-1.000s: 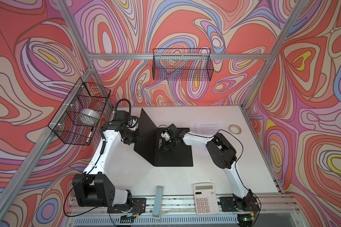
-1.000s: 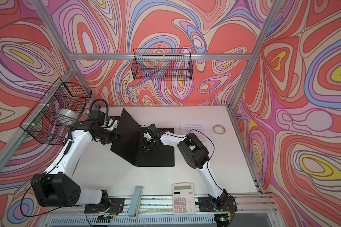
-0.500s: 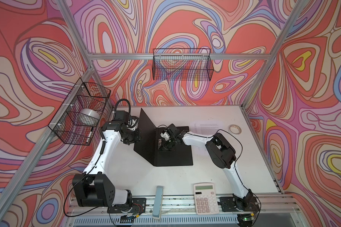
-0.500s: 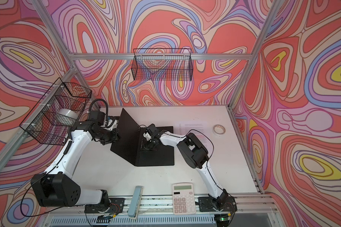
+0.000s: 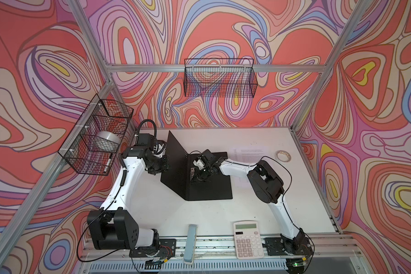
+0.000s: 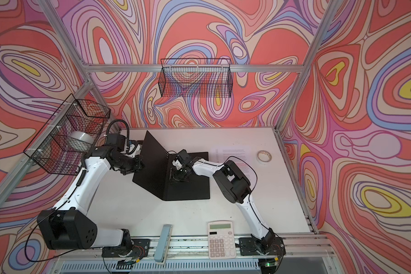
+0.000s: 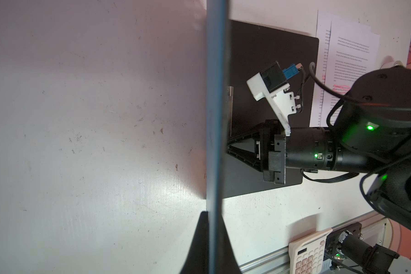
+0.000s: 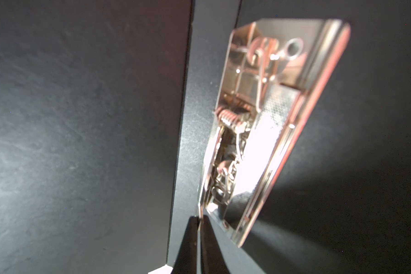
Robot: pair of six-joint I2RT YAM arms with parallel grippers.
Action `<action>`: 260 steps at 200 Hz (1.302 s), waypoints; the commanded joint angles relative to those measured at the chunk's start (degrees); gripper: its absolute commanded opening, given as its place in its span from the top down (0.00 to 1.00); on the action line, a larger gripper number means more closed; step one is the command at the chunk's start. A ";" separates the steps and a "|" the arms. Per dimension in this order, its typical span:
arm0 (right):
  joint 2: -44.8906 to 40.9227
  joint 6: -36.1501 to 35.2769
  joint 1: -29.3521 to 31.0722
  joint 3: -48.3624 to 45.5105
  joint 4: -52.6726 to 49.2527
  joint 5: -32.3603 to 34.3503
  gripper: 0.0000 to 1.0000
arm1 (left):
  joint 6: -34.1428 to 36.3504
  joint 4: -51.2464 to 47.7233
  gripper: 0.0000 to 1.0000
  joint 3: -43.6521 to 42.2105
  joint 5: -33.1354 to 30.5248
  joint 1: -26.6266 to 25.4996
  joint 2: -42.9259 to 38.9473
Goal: Put the files into the folder
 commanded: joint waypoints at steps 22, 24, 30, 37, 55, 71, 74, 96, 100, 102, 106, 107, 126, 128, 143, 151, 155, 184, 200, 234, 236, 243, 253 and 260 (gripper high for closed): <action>4.42 -2.28 0.35 -0.10 -7.37 6.84 1.00 | -0.11 -0.21 1.00 1.48 1.47 0.65 -1.78; 4.51 -2.26 0.35 -0.06 -7.42 6.87 1.00 | -0.11 -0.21 1.00 1.48 1.48 0.69 -1.83; 4.59 -2.32 0.33 -0.09 -7.64 7.04 1.00 | -0.11 -0.28 1.00 1.48 1.44 0.75 -1.79; 4.71 -2.52 0.29 -0.07 -7.79 7.27 1.00 | -0.11 -0.29 1.00 1.57 1.47 0.76 -1.79; 5.03 -2.89 0.35 0.16 -8.62 7.99 1.00 | -0.02 -0.29 1.00 1.59 1.44 0.76 -1.87; 5.37 -3.13 0.29 0.47 -9.15 8.38 1.00 | -0.02 -0.29 1.00 1.70 1.50 0.85 -1.80; 5.39 -3.09 0.31 0.37 -9.14 8.44 1.00 | -0.02 -0.29 1.00 1.66 1.44 0.85 -1.79; 5.82 -3.36 0.32 0.59 -9.66 9.06 1.00 | 0.07 -0.38 1.00 1.79 1.47 0.90 -1.79; 6.02 -3.39 0.28 0.65 -9.83 9.12 1.00 | 0.07 -0.38 1.00 1.79 1.51 0.93 -1.83; 6.01 -3.40 0.31 0.70 -9.90 9.18 1.00 | 0.07 -0.38 1.00 1.82 1.49 0.94 -1.80; 6.16 -3.51 0.28 0.77 -9.99 9.25 1.00 | 0.07 -0.38 1.00 1.81 1.45 0.94 -1.79; 6.17 -3.54 0.27 0.77 -10.03 9.25 1.00 | 0.07 -0.38 1.00 1.82 1.44 0.94 -1.83; 6.45 -3.62 0.32 1.00 -10.25 9.48 1.00 | 0.07 -0.38 1.00 1.83 1.59 0.94 -1.79; 6.49 -3.65 0.28 1.01 -10.25 9.51 1.00 | 0.07 -0.38 1.00 1.83 1.64 0.94 -1.79; 6.62 -3.75 0.26 1.08 -10.46 9.90 1.00 | 0.07 -0.38 1.00 1.83 1.53 0.94 -1.70; 6.79 -3.90 0.27 1.18 -10.57 9.87 1.00 | 0.06 -0.38 1.00 1.83 1.53 0.94 -1.70; 6.88 -3.86 0.24 1.20 -10.60 9.95 1.00 | 0.09 -0.38 1.00 1.83 1.55 0.94 -1.70; 7.32 -4.17 0.24 1.33 -11.12 10.40 1.00 | 0.07 -0.38 1.00 1.83 1.59 1.02 -1.70; 7.18 -4.12 0.23 1.22 -11.04 10.65 1.00 | 0.07 -0.33 1.00 1.83 1.59 1.02 -1.79; 6.19 -4.33 0.26 1.25 -11.26 11.08 1.00 | 0.15 -0.38 1.00 1.75 1.48 1.11 -1.91; 6.14 -4.25 0.20 1.29 -11.23 11.10 1.00 | 0.15 -0.38 1.00 1.75 1.44 1.11 -1.88; 5.85 -4.26 0.25 1.26 -11.26 11.19 1.00 | 0.15 -0.38 1.00 1.75 1.44 1.11 -1.87; 5.53 -4.36 0.25 1.38 -11.44 11.32 1.00 | 0.15 -0.38 1.00 1.75 1.34 1.11 -1.87; 5.34 -4.45 0.25 1.50 -11.67 11.49 1.00 | 0.15 -0.41 1.00 1.75 1.35 1.11 -1.92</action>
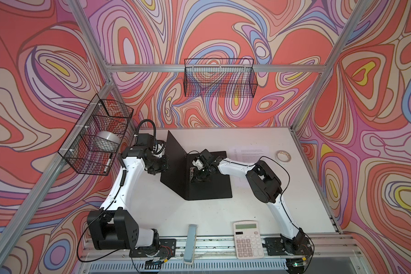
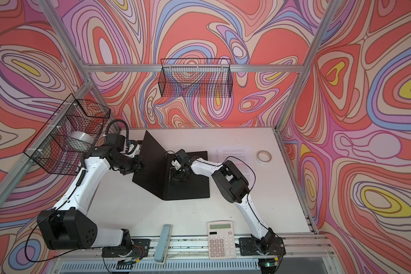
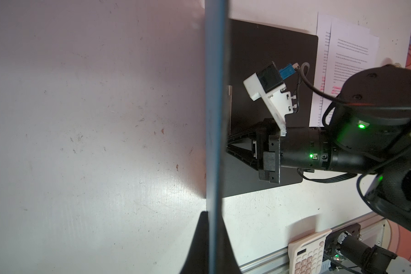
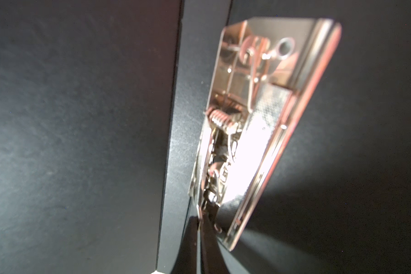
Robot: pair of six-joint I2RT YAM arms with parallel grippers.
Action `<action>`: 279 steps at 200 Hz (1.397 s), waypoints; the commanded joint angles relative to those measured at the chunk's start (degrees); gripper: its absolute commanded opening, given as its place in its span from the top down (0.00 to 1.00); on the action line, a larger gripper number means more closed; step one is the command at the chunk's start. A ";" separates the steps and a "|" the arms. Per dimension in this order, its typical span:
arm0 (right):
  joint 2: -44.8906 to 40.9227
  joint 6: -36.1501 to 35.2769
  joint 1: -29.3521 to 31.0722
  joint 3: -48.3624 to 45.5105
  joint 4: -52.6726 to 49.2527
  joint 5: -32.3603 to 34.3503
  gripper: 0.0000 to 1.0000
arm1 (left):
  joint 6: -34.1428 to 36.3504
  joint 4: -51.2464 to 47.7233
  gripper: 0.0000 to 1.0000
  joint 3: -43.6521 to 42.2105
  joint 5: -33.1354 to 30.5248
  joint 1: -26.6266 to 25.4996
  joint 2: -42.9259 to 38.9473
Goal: Put the files into the folder
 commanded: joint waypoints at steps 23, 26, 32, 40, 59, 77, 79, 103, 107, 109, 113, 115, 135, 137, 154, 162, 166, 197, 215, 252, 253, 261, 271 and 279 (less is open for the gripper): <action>3.16 -1.99 -0.04 -1.57 -8.44 9.88 1.00 | 0.13 -0.45 1.00 1.88 0.98 0.81 -2.02; 3.16 -2.05 -0.03 -1.52 -8.55 9.97 1.00 | 0.13 -0.47 1.00 1.90 0.95 0.81 -2.03; 3.08 -2.13 -0.03 -1.57 -8.71 10.08 1.00 | 0.13 -0.40 1.00 1.90 0.82 0.81 -2.03; 3.02 -2.21 -0.10 -1.55 -8.82 10.08 1.00 | 0.21 -0.47 1.00 1.90 0.74 0.89 -2.10; 2.75 -2.30 -0.02 -1.62 -8.92 10.26 1.00 | 0.22 -0.47 1.00 1.81 0.59 0.93 -2.20; 2.47 -2.44 -0.09 -1.83 -8.84 10.43 1.00 | 0.22 -0.47 1.00 1.90 0.57 1.07 -2.20; 2.48 -2.42 -0.08 -1.82 -8.87 10.50 1.00 | 0.22 -0.45 1.00 1.94 0.55 1.07 -2.20; 2.14 -2.73 -0.06 -1.61 -9.35 11.13 1.00 | 0.13 -0.47 1.00 2.07 0.46 1.16 -2.11; 2.03 -2.71 -0.02 -1.68 -9.35 11.14 1.00 | 0.18 -0.41 1.00 2.08 0.53 1.16 -2.11; 2.02 -2.79 -0.02 -1.69 -9.37 11.14 1.00 | 0.17 -0.41 1.00 2.08 0.48 1.16 -2.11; 1.94 -2.82 -0.04 -1.60 -9.40 11.20 1.00 | 0.22 -0.47 1.00 2.08 0.42 1.16 -2.11; 1.88 -2.94 -0.09 -1.58 -9.51 11.22 1.00 | 0.22 -0.51 1.00 2.01 0.41 1.11 -2.11; 1.59 -3.09 -0.07 -1.53 -9.81 11.63 1.00 | 0.22 -0.55 1.00 1.99 0.33 1.33 -2.06; 1.53 -3.11 -0.05 -1.54 -9.88 11.66 1.00 | 0.22 -0.56 1.00 1.99 0.32 1.33 -2.10; 1.14 -3.19 -0.15 -1.55 -10.00 12.17 1.00 | 0.22 -0.56 1.00 1.99 0.28 1.42 -2.17; 0.98 -3.29 -0.13 -1.54 -10.10 12.21 1.00 | 0.22 -0.44 1.00 1.99 0.21 1.51 -2.20; 0.96 -3.31 -0.16 -1.53 -10.14 12.28 1.00 | 0.21 -0.48 1.00 1.99 0.17 1.51 -2.20; 0.49 -3.58 -0.14 -1.25 -10.25 12.45 1.00 | 0.22 -0.62 1.00 1.99 0.53 1.69 -2.20; 0.30 -3.59 -0.14 -0.96 -10.38 12.37 1.00 | 0.22 -0.58 1.00 1.90 0.86 1.67 -2.33; -0.82 -3.54 -0.15 0.10 -10.51 12.28 1.00 | 0.48 -0.56 1.00 1.72 1.03 1.69 -2.29; -0.91 -3.59 -0.14 0.16 -10.52 12.24 1.00 | 0.48 -0.51 1.00 1.72 1.01 1.69 -2.33; -1.17 -3.73 -0.17 0.62 -10.69 12.18 1.00 | 0.48 -0.51 1.00 1.64 1.08 1.69 -2.25; -1.36 -3.94 -0.15 1.24 -11.09 12.10 1.00 | 0.57 -0.45 1.00 1.64 1.23 1.69 -2.20; -1.54 -4.11 -0.19 1.82 -11.37 11.89 1.00 | 0.57 -0.46 1.00 1.64 1.35 1.69 -2.20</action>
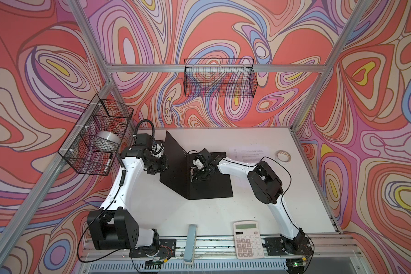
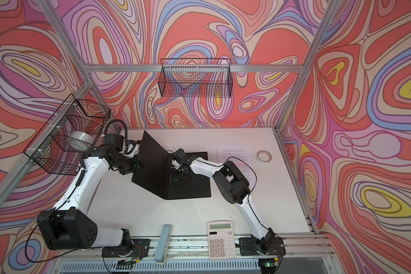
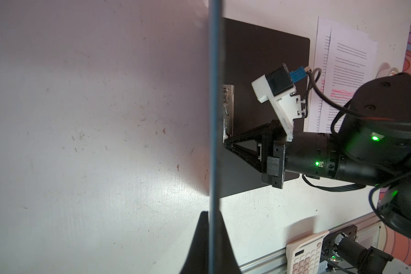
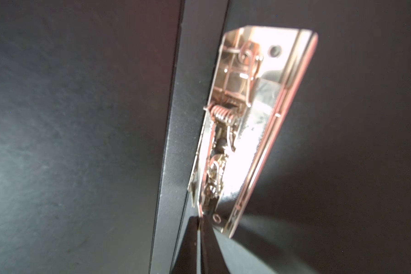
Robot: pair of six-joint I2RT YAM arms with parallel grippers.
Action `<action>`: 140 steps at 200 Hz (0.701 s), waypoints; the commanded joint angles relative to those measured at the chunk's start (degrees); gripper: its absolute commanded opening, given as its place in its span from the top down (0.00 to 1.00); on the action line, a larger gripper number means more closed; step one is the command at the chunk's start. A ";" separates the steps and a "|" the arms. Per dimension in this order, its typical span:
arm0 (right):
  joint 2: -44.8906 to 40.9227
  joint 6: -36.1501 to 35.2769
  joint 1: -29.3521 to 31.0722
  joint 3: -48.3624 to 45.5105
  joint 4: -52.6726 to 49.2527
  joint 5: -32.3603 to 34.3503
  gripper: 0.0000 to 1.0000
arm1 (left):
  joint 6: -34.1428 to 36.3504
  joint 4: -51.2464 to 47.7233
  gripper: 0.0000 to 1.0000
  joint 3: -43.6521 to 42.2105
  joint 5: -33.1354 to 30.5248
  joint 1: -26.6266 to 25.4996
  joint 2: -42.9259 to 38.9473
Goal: Put the files into the folder
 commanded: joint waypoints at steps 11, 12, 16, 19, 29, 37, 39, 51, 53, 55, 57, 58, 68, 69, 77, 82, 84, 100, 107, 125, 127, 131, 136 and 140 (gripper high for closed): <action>-0.38 -1.65 -0.80 0.82 -7.14 6.44 1.00 | 0.62 -0.40 1.00 1.64 1.06 0.68 -2.12; -0.40 -1.65 -0.81 0.91 -7.17 6.44 1.00 | 0.63 -0.31 1.00 1.64 1.05 0.68 -2.12; -0.51 -1.66 -0.76 1.12 -7.23 6.40 1.00 | 0.64 -0.37 1.00 1.64 1.12 0.68 -2.16; -0.56 -1.69 -0.79 1.29 -7.31 6.37 1.00 | 0.64 -0.33 1.00 1.64 1.18 0.68 -2.18; -0.77 -1.79 -0.77 1.83 -7.52 6.24 1.00 | 0.73 -0.32 1.00 1.64 1.14 0.65 -2.20; -0.93 -1.78 -0.76 2.12 -7.59 6.11 1.00 | 0.89 -0.40 1.00 1.64 1.16 0.68 -2.20; -0.98 -1.81 -0.78 2.25 -7.62 6.03 1.00 | 0.90 -0.40 1.00 1.64 1.11 0.68 -2.20; -1.20 -1.92 -0.81 2.78 -7.58 5.66 1.00 | 1.07 -0.29 1.00 1.55 0.99 0.67 -2.20; -1.22 -1.91 -0.76 2.83 -7.60 5.59 1.00 | 1.07 -0.27 1.00 1.55 1.00 0.68 -2.20; -1.22 -1.98 -0.78 2.95 -7.67 5.57 1.00 | 1.08 -0.26 1.00 1.55 0.96 0.68 -2.20; -1.29 -1.93 -0.73 3.01 -7.71 5.50 1.00 | 1.08 -0.30 1.00 1.55 0.99 0.68 -2.25; -1.30 -1.96 -0.77 3.10 -7.72 5.49 1.00 | 1.08 -0.31 1.00 1.55 1.01 0.68 -2.22; -1.53 -2.20 -0.75 3.71 -7.81 5.26 1.00 | 1.12 -0.26 1.00 1.55 1.13 0.66 -2.15; -1.46 -2.27 -0.78 3.76 -7.85 5.24 1.00 | 1.14 -0.29 1.00 1.55 1.12 0.63 -2.13; -1.66 -2.30 -0.73 4.19 -7.88 5.04 1.00 | 1.16 -0.27 1.00 1.55 1.13 0.68 -2.11; -1.70 -2.38 -0.78 4.48 -7.93 4.95 1.00 | 1.21 -0.31 1.00 1.56 1.15 0.68 -2.07; -1.78 -2.36 -0.80 4.66 -8.02 4.95 1.00 | 1.24 -0.27 1.00 1.62 1.15 0.68 -2.04; -1.90 -2.59 -0.76 5.59 -8.32 4.90 1.00 | 1.42 -0.29 1.00 1.72 1.03 0.68 -1.94; -1.89 -2.70 -0.79 6.10 -8.53 4.88 1.00 | 1.51 -0.31 1.00 1.72 0.91 0.68 -1.85; -1.79 -3.03 -0.80 7.27 -8.90 4.77 1.00 | 1.56 -0.32 1.00 1.81 0.92 0.68 -1.66; -1.78 -3.05 -0.78 7.38 -8.92 4.77 1.00 | 1.59 -0.27 1.00 1.81 0.87 0.68 -1.61; -1.88 -3.05 -0.77 7.57 -8.98 4.77 1.00 | 1.67 -0.26 1.00 1.81 0.99 0.68 -1.59; -1.86 -3.05 -0.80 7.75 -8.95 4.77 1.00 | 1.69 -0.31 1.00 1.81 0.99 0.66 -1.59; -1.87 -3.03 -0.73 7.92 -8.97 4.77 1.00 | 1.77 -0.32 1.00 1.88 1.03 0.61 -1.59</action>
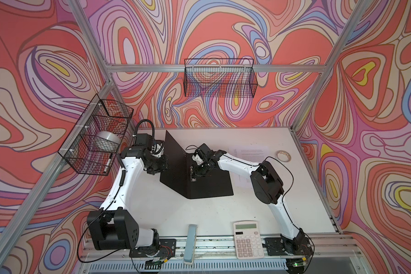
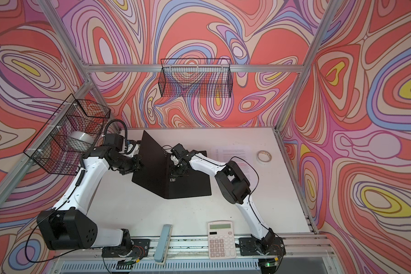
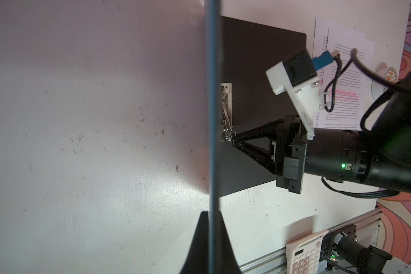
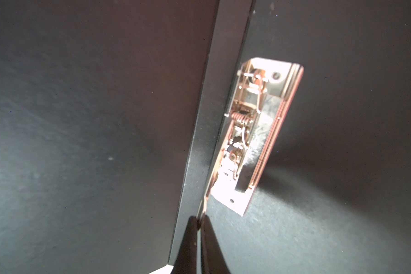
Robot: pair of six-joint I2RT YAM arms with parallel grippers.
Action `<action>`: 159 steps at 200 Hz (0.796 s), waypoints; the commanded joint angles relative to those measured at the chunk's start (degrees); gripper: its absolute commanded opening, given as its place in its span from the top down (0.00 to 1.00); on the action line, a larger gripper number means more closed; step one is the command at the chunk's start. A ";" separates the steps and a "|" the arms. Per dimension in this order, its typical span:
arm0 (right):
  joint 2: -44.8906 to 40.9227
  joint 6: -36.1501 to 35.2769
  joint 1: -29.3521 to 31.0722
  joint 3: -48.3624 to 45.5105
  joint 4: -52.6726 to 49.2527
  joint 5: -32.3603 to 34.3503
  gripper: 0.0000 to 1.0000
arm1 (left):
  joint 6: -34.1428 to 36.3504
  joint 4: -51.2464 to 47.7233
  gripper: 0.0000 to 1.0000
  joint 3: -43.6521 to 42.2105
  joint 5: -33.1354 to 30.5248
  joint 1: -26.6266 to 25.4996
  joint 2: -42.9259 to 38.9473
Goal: Put the files into the folder
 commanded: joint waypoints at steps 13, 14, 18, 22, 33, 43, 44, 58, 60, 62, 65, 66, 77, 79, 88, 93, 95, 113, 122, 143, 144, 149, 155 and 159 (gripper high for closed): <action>-1.27 -2.00 -0.58 2.08 -2.30 3.29 0.99 | 1.61 -0.42 1.00 1.98 0.63 0.65 -1.50; -1.22 -2.00 -0.56 2.17 -2.29 3.29 0.99 | 1.61 -0.46 1.00 1.98 0.60 0.65 -1.50; -1.23 -1.94 -0.57 2.35 -2.37 3.29 0.99 | 1.69 -0.48 1.00 1.99 0.63 0.66 -1.50; -1.19 -1.94 -0.61 2.52 -2.42 3.28 0.98 | 1.69 -0.49 1.00 1.99 0.63 0.64 -1.50; -1.25 -1.97 -0.55 3.03 -2.53 3.20 0.97 | 1.78 -0.49 1.00 2.07 0.66 0.66 -1.41; -1.33 -2.08 -0.55 3.51 -2.51 3.04 0.96 | 1.85 -0.58 1.00 2.08 0.72 0.65 -1.38; -1.30 -2.09 -0.59 3.51 -2.48 3.03 0.96 | 1.86 -0.58 1.00 2.08 0.69 0.65 -1.35; -1.41 -2.18 -0.59 4.17 -2.72 3.02 0.94 | 2.04 -0.67 1.00 2.21 0.81 0.66 -1.32; -1.44 -2.16 -0.60 4.26 -2.72 3.02 0.94 | 2.04 -0.67 1.00 2.24 0.79 0.66 -1.32; -1.47 -2.20 -0.62 4.32 -2.66 3.02 0.94 | 2.11 -0.67 1.00 2.25 0.78 0.61 -1.32; -1.56 -2.29 -0.59 4.47 -2.61 3.02 0.93 | 2.20 -0.60 1.00 2.25 0.79 0.65 -1.32; -1.59 -2.24 -0.57 4.51 -2.58 2.98 0.93 | 2.21 -0.59 1.00 2.25 0.77 0.66 -1.32; -1.91 -2.26 -0.55 4.53 -2.24 2.89 0.92 | 2.31 -0.54 1.00 2.34 0.71 0.65 -1.37; -2.02 -2.22 -0.55 4.48 -2.12 2.86 0.92 | 2.35 -0.48 1.00 2.34 0.70 0.66 -1.40; -2.29 -2.13 -0.61 4.58 -1.88 2.85 0.91 | 2.44 -0.42 1.00 2.27 0.72 0.66 -1.41; -2.39 -2.26 -0.63 4.60 -1.82 2.85 0.91 | 2.47 -0.40 1.00 2.25 0.73 0.66 -1.41; -2.41 -2.20 -0.61 4.56 -1.80 2.85 0.91 | 2.48 -0.40 1.00 2.25 0.72 0.66 -1.41; -2.59 -2.47 -0.60 4.85 -1.63 2.58 0.85 | 2.82 -0.40 1.00 2.08 0.59 0.66 -1.33; -2.75 -2.41 -0.60 4.90 -1.44 2.88 0.83 | 3.09 -0.25 1.00 1.99 0.41 0.58 -1.32; -3.44 -2.38 -0.56 4.97 -0.71 3.64 0.77 | 3.95 0.28 1.00 1.40 -0.25 0.66 -1.32; -3.45 -2.37 -0.60 4.98 -0.71 3.68 0.77 | 4.01 0.29 1.00 1.39 -0.32 0.66 -1.37; -3.62 -2.45 -0.63 5.20 -0.70 3.87 0.75 | 4.13 0.49 1.00 1.22 -0.48 0.66 -1.41; -3.76 -2.45 -0.63 5.46 -0.61 3.97 0.73 | 4.22 0.54 1.00 0.96 -0.73 0.61 -1.49; -3.86 -2.53 -0.59 5.66 -0.68 4.19 0.72 | 4.36 0.64 1.00 0.79 -0.82 0.66 -1.50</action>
